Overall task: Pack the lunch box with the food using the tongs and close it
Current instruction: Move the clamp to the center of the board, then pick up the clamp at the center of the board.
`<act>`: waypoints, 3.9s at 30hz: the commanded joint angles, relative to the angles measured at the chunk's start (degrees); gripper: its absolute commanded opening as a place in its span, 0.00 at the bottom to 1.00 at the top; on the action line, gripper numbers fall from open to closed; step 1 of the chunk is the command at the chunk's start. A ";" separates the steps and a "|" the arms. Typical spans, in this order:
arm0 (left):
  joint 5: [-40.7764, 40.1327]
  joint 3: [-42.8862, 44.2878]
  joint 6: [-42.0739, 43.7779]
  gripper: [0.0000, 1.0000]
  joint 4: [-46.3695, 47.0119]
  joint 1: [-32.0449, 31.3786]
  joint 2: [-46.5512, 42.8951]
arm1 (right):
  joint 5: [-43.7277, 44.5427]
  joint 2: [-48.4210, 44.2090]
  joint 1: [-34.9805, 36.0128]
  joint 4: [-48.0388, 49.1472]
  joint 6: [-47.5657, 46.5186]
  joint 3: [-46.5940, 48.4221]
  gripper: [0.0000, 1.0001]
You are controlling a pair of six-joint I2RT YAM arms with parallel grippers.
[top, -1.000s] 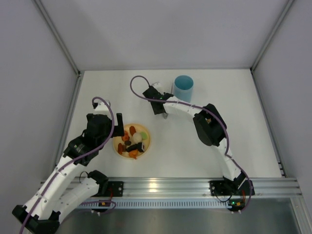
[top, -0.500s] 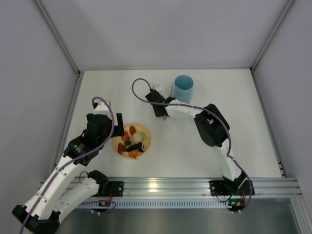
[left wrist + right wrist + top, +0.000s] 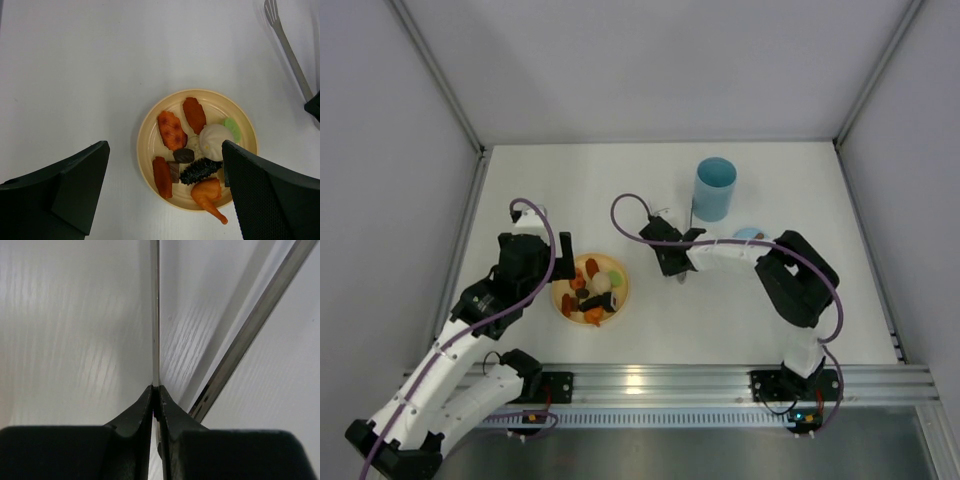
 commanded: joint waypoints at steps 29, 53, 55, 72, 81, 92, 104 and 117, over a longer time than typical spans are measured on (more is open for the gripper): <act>-0.71 1.10 -0.33 0.99 0.31 -0.19 1.16 | 10.80 -10.62 7.30 -6.12 8.66 -3.33 0.90; -1.15 1.01 -0.33 0.99 0.31 -0.19 1.86 | -4.84 -3.76 -2.37 5.22 8.22 -6.57 0.92; -1.23 1.10 -0.41 0.99 0.14 -0.19 1.95 | -5.01 -3.67 -2.46 5.48 8.48 -7.01 0.91; -1.84 6.11 -6.03 0.99 -7.24 -0.11 1.08 | -4.14 -5.69 -2.37 6.89 5.59 -11.06 0.55; -2.82 1.72 -6.22 0.99 -4.34 -0.19 -7.19 | -1.68 -18.07 -2.29 0.39 3.30 -10.44 0.43; -1.15 0.57 -6.48 0.99 -3.29 -0.19 -8.34 | -0.01 -29.06 -1.50 -7.08 3.04 -9.74 0.45; -0.18 -0.13 -5.95 0.99 -2.50 -0.19 -9.22 | -2.64 -38.73 4.21 -14.11 3.30 -7.72 0.38; 0.17 -0.22 -5.77 0.99 -2.32 -0.11 -9.13 | 0.17 -37.43 22.31 -17.81 7.78 -0.78 0.40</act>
